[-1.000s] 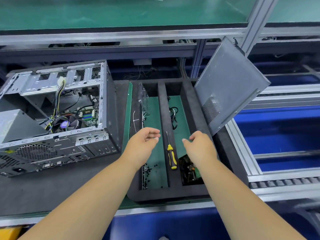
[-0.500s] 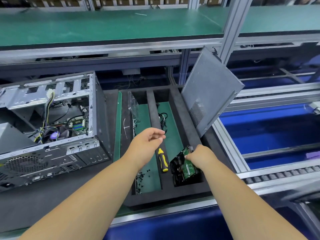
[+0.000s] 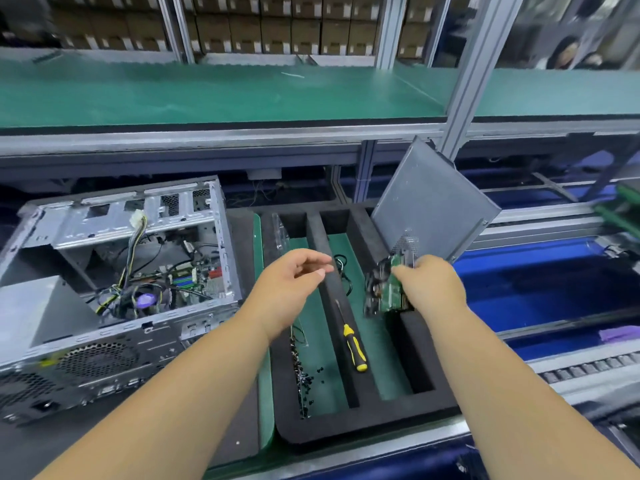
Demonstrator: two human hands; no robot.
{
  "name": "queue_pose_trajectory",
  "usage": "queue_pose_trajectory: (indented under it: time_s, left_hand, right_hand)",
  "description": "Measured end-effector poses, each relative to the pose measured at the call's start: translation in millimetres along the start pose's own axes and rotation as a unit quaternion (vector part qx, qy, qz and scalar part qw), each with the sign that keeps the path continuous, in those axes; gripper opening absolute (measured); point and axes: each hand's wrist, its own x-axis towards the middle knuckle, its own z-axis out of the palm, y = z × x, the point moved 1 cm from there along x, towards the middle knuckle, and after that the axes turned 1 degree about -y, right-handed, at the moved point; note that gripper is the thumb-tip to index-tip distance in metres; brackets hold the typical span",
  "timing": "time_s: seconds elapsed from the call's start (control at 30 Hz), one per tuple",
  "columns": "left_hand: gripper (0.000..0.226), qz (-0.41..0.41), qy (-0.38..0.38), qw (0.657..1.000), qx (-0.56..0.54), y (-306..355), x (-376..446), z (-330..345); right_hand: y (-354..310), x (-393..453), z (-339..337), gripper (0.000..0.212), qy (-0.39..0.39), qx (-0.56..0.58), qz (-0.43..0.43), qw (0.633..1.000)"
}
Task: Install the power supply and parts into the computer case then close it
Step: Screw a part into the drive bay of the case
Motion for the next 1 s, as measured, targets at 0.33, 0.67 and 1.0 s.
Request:
queue_pose_trajectory:
  time_s: [0.33,0.67,1.0]
  left_hand:
    - [0.025,0.026,0.031,0.999,-0.031,4,-3,-109]
    - [0.021,0.008,0.093,0.995,-0.044,-17,6,-212]
    - [0.012,-0.085,0.162,0.983,0.002,-64,23,-278]
  right_hand:
    - [-130,-43,15,0.034,-0.026,0.462,0.134,0.876]
    - [-221,-88,77,0.009,-0.182,0.587,0.17,0.77]
    - [-262,-127,126,0.011,-0.215,0.556,0.232,0.769]
